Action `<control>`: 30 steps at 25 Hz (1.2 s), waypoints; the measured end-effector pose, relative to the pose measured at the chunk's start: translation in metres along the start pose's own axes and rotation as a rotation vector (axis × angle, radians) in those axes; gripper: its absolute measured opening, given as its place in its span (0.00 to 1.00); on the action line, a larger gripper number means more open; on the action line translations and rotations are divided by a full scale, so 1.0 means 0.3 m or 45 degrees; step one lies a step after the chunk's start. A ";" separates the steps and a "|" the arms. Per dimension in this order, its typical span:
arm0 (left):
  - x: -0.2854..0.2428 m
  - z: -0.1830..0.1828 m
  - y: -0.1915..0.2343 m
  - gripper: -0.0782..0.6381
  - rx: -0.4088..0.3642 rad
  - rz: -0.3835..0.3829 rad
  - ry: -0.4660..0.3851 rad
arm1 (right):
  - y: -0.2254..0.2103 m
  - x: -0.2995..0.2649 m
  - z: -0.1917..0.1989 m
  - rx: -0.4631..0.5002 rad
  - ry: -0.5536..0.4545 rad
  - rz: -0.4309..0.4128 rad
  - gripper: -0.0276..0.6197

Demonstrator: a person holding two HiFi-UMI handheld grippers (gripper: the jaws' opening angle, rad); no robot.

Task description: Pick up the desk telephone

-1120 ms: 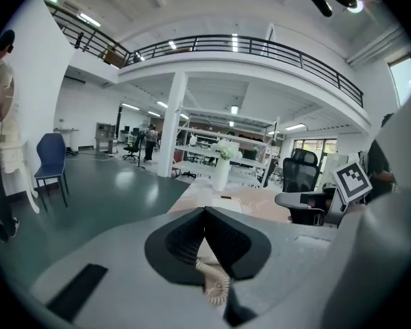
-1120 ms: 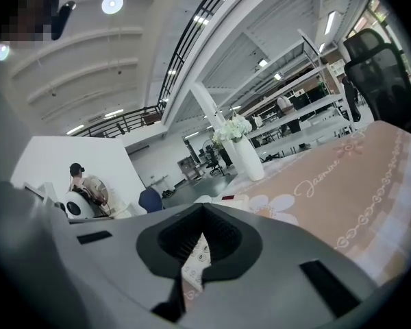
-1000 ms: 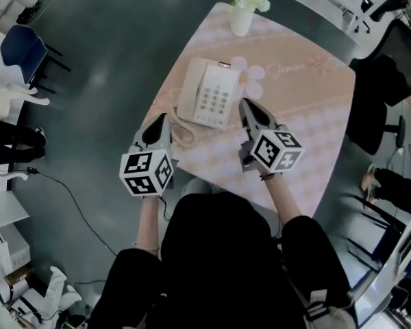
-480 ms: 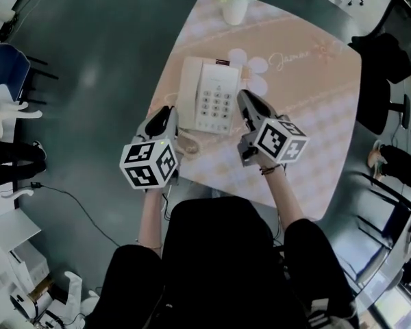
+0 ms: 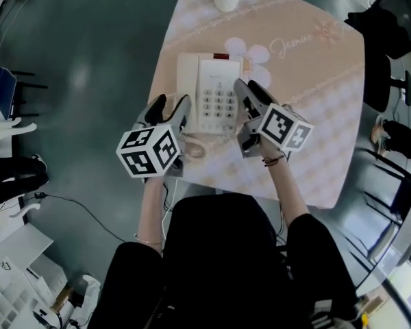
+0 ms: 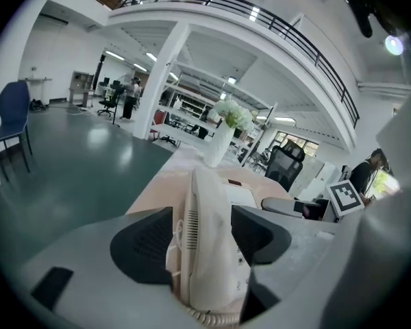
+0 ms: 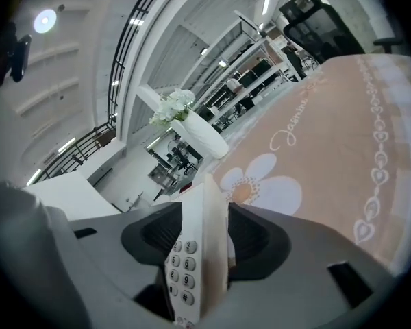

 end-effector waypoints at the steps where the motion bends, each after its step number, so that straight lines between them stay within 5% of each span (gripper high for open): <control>1: -0.014 -0.001 0.005 0.47 0.014 0.020 0.011 | -0.006 -0.006 0.003 -0.024 0.002 0.005 0.33; 13: -0.132 0.036 0.028 0.56 0.110 0.216 0.226 | -0.026 -0.067 0.048 -0.181 0.116 -0.003 0.38; 30: -0.188 0.056 0.018 0.56 0.128 0.255 0.356 | -0.056 -0.109 0.034 -0.320 0.339 -0.061 0.37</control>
Point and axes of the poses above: the fingertips, and each gripper's own axes: x backward along the fingers, y to its left, z out of its underside, the point moved 9 cm from there along x, backward along the fingers, and after that the axes turned 5 degrees about -x, right-handed, at the moved point
